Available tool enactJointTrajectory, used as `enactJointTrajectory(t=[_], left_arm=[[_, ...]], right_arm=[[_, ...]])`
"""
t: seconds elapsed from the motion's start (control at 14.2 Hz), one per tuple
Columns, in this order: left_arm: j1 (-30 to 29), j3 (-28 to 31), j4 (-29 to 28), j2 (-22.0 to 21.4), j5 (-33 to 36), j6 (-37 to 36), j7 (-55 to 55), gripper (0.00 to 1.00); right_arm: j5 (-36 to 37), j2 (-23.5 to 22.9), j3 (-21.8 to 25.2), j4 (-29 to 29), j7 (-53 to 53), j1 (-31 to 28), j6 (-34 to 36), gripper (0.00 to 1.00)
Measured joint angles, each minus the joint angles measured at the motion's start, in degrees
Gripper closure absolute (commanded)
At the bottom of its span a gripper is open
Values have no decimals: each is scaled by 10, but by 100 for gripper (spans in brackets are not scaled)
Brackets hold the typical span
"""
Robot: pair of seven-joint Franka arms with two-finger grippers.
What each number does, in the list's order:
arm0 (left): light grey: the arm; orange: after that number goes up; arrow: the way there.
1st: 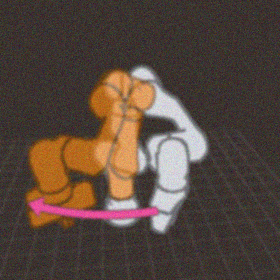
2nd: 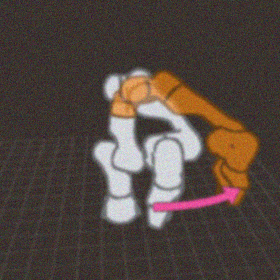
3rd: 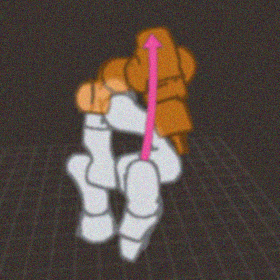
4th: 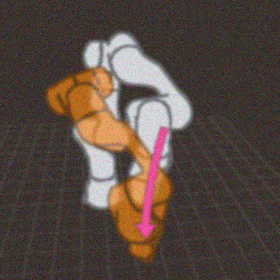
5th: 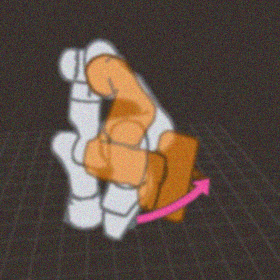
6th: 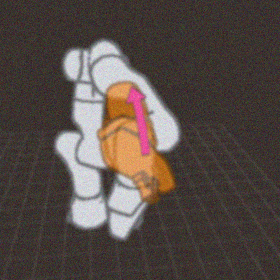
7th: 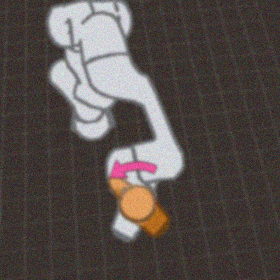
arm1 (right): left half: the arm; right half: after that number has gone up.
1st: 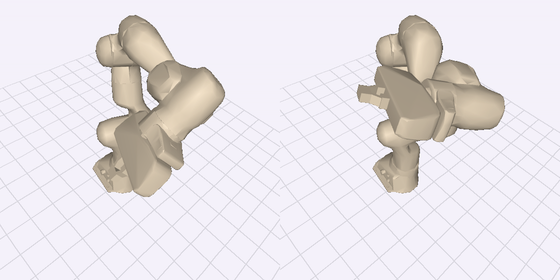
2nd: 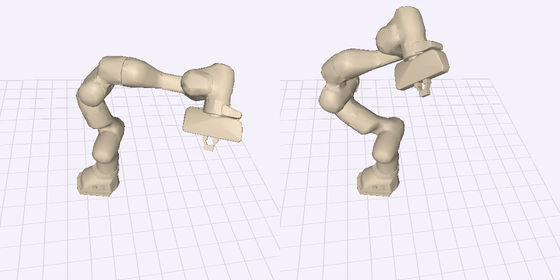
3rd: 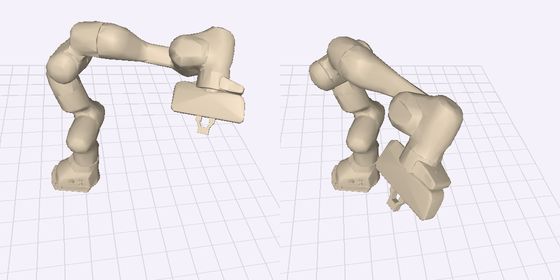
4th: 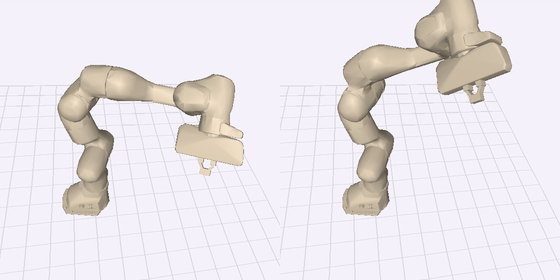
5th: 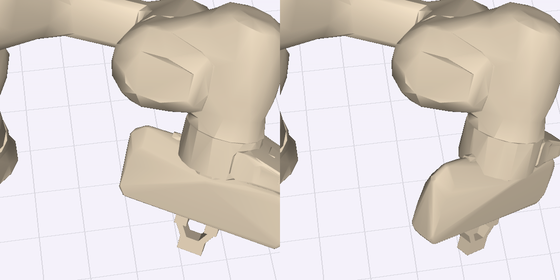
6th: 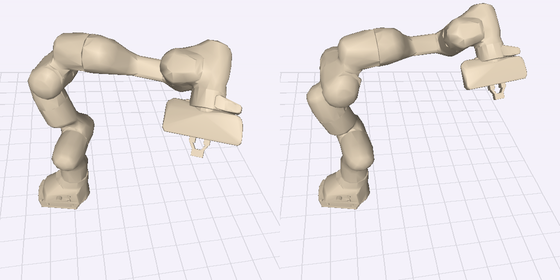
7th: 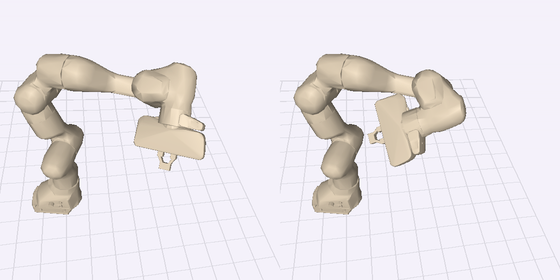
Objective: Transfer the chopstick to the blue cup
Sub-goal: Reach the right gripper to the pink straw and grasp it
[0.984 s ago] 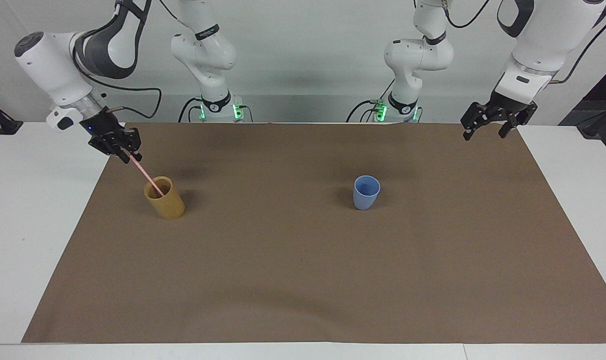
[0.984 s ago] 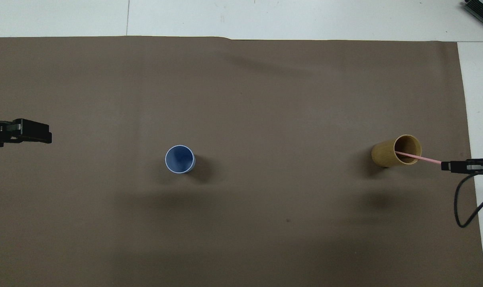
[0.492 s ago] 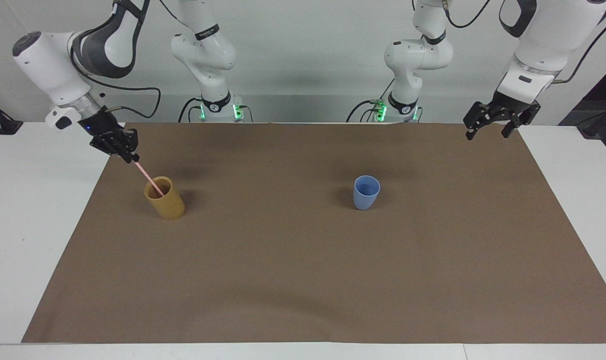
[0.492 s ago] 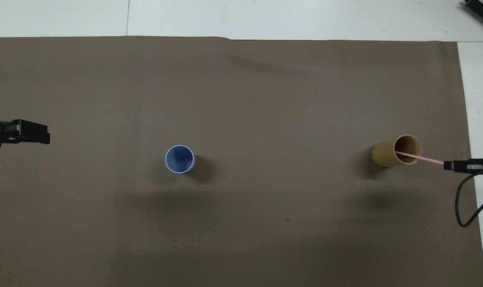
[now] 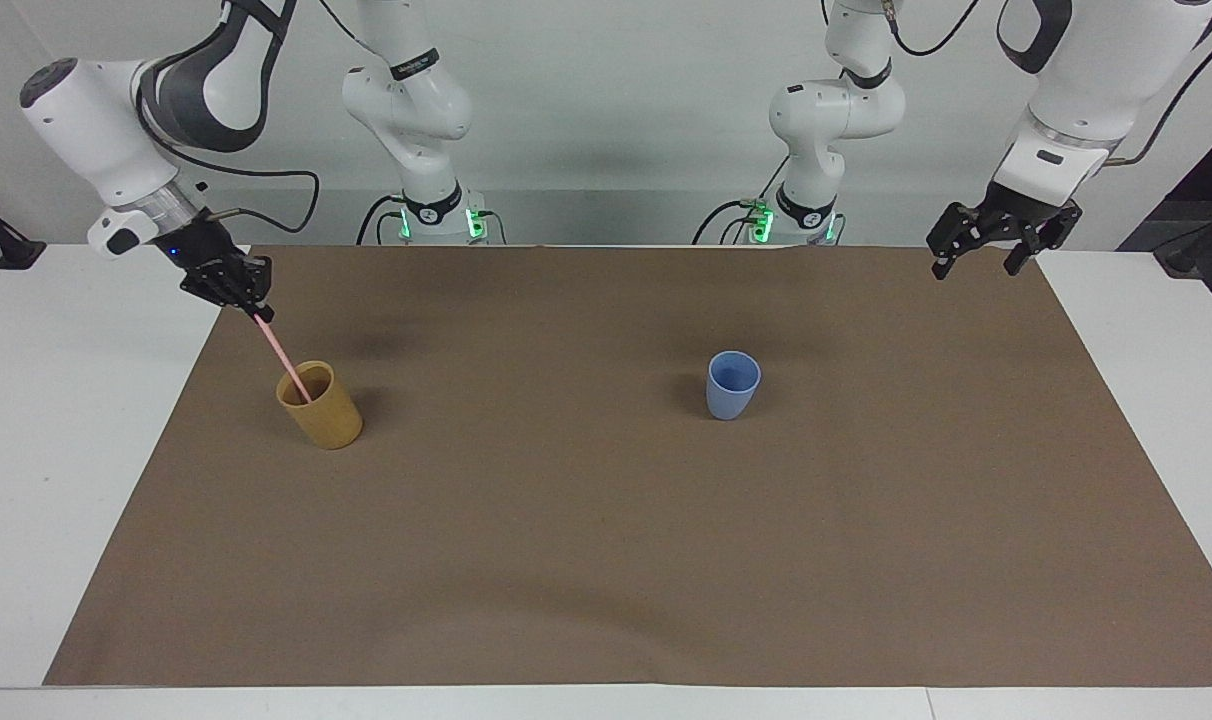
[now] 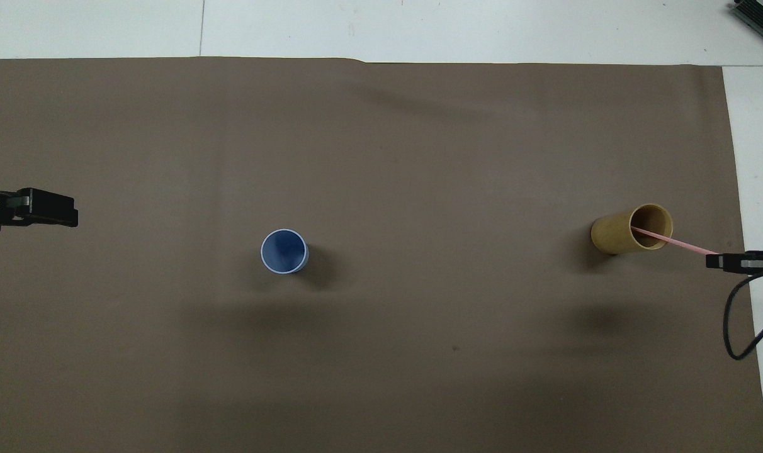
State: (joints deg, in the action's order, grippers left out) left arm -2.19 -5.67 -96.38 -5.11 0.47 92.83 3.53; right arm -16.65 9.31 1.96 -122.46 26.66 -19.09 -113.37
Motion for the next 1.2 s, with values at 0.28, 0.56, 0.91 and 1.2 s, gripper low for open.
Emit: enactJointTrajectory(t=[0.28,0.56,0.91,1.2], left_arm=[[-5,-2,0,0,0,-2,-48,0],[-5,-3,0,0,0,-4,-66,0],[-5,-13,1,0,-1,-5,-67,0],[-5,-12,1,0,-1,-5,-67,0]], right_arm=[[-5,0,4,0,0,0,0,100],[-6,0,5,15,0,0,10,100],[-5,0,3,67,-25,0,75,100],[11,2,-4,122,-76,2,151,100]])
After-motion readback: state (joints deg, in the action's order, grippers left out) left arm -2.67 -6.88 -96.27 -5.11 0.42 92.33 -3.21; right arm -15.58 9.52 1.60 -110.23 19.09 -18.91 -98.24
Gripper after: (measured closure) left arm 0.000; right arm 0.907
